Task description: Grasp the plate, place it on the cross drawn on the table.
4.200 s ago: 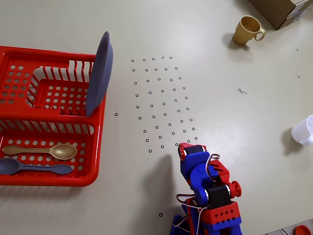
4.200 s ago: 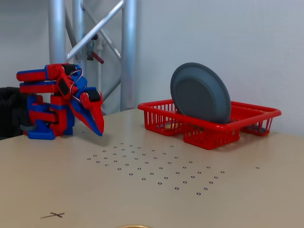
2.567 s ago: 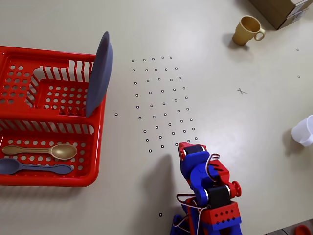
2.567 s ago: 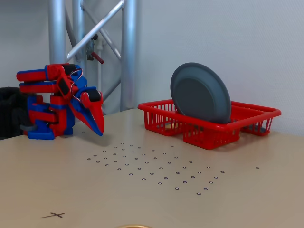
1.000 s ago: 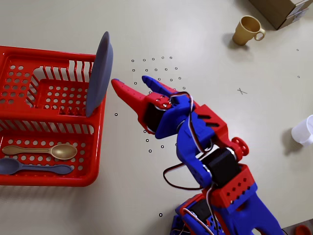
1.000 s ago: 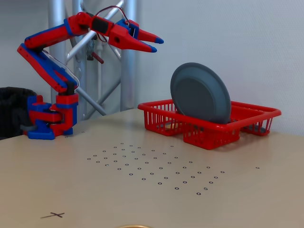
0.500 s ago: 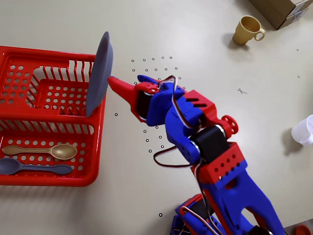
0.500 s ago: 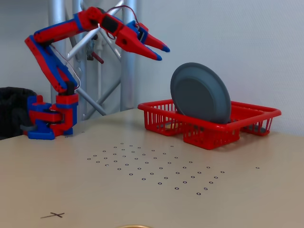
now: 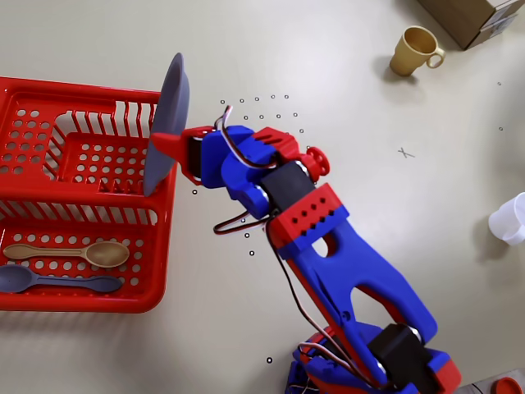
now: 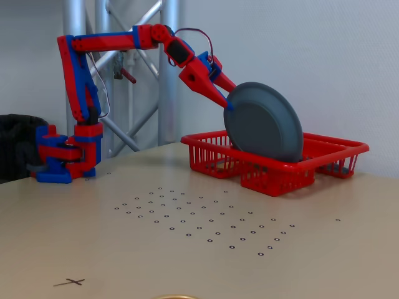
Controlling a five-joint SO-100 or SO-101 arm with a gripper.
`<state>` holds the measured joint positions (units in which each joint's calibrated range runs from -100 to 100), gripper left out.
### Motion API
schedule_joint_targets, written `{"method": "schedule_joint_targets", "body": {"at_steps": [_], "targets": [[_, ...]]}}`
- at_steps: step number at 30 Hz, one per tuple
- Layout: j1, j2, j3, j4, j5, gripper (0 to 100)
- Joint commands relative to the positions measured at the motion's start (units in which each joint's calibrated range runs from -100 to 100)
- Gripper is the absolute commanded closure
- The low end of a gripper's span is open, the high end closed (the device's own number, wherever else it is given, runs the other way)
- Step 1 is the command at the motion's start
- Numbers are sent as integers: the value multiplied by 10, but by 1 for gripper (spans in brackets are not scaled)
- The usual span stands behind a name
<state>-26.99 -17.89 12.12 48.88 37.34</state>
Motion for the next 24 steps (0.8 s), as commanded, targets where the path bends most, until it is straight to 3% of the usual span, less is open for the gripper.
{"method": "schedule_joint_targets", "body": {"at_steps": [1, 18, 24], "targets": [[-6, -5, -48, -17, 3, 74], [-24, 80, -69, -26, -15, 78], [-25, 98, -79, -26, -14, 86]]}}
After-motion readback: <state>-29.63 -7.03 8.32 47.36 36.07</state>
